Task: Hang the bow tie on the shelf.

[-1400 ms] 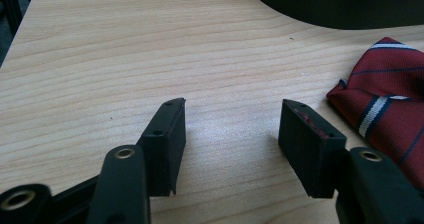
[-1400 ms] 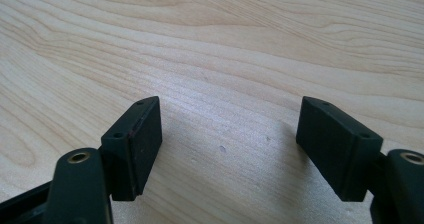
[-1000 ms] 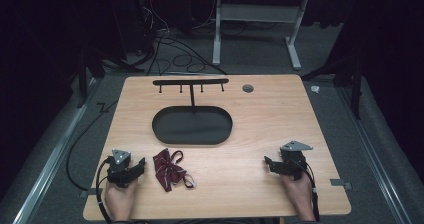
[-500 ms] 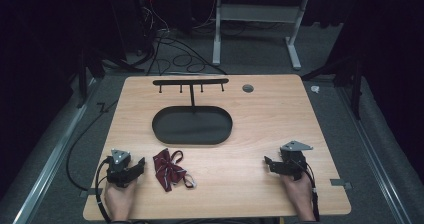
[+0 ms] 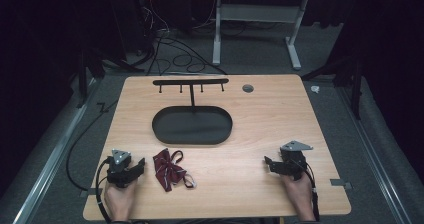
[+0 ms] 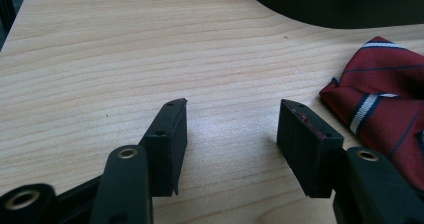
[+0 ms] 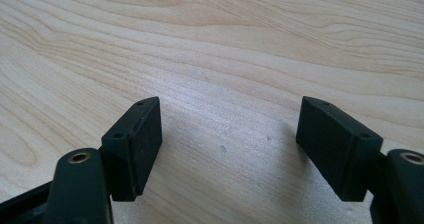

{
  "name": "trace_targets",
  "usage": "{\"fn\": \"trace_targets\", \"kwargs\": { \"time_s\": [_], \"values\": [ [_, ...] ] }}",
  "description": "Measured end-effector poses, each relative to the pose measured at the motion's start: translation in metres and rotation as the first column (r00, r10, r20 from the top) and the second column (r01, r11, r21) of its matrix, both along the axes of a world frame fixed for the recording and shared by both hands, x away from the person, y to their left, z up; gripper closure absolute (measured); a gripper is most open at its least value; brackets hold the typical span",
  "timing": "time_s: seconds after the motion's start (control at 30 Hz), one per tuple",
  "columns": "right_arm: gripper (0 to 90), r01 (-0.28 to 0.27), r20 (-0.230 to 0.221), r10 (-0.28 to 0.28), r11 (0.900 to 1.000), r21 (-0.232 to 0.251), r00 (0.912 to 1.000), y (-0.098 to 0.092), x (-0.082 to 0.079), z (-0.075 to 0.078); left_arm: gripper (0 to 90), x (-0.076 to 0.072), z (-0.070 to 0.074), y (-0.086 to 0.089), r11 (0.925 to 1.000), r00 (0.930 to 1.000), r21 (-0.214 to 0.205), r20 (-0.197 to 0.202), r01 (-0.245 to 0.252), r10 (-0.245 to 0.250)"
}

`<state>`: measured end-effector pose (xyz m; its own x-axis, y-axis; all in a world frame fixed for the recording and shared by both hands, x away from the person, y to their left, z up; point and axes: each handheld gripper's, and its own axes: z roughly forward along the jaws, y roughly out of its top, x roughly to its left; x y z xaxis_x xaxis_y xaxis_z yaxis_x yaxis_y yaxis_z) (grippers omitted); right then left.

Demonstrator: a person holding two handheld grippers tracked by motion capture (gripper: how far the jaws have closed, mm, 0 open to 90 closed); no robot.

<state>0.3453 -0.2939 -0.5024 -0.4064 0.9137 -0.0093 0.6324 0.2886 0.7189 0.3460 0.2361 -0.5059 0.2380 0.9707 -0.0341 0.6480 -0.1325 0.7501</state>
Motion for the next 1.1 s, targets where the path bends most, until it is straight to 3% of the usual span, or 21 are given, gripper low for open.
{"fn": "trace_targets", "kwargs": {
  "time_s": [0.17, 0.47, 0.7, 0.87, 1.1],
  "values": [
    [27.8, 0.000, 0.000, 0.000, 1.0000, 0.000, 1.0000, 0.000, 0.000, 0.000, 46.6, -0.003, 0.007, -0.002, 0.9997, 0.9996, -0.017, 0.024, 0.016, -0.016],
    [27.8, 0.000, 0.000, 0.000, 1.0000, 0.000, 1.0000, 0.000, 0.000, 0.000, 49.9, -0.006, 0.024, -0.013, 0.9951, 0.9952, -0.042, 0.043, 0.090, -0.088],
    [27.8, 0.000, 0.000, 0.000, 1.0000, 0.000, 1.0000, 0.000, 0.000, 0.000, 51.4, -0.004, 0.033, -0.030, 0.9834, 0.9840, -0.047, 0.041, 0.176, -0.174],
    [27.8, -0.001, 0.000, 0.001, 1.0000, 0.000, 1.0000, 0.000, 0.000, 0.000, 51.8, -0.002, 0.036, -0.038, 0.9769, 0.9790, -0.067, 0.036, 0.203, -0.201],
    [27.8, 0.000, 0.000, 0.000, 1.0000, 0.000, 1.0000, 0.000, 0.000, 0.000, 53.6, 0.003, 0.037, -0.052, 0.9659, 0.9677, -0.060, 0.020, 0.252, -0.251]
  ]
}}
